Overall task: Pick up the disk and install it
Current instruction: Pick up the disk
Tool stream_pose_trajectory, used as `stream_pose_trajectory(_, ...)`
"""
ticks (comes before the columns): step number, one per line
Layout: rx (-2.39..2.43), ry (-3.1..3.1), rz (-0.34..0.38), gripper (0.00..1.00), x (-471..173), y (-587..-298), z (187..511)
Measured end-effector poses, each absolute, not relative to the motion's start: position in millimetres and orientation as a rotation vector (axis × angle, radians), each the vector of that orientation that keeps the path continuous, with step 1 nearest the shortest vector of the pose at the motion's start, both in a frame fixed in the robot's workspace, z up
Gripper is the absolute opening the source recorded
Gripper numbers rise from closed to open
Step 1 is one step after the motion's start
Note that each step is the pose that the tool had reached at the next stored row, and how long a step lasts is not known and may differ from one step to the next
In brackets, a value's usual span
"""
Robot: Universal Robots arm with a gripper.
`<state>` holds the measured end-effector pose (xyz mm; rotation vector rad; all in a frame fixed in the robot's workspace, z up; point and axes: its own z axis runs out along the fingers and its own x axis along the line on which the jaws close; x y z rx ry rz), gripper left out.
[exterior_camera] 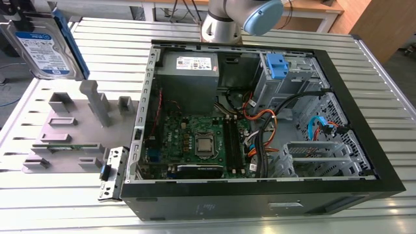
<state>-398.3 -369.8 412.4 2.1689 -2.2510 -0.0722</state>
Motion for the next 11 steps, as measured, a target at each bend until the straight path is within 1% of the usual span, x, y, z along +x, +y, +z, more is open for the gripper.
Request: stream_pose_trajectory(11,2.169,-2.251,-0.072,0.35,-398,-370,425)
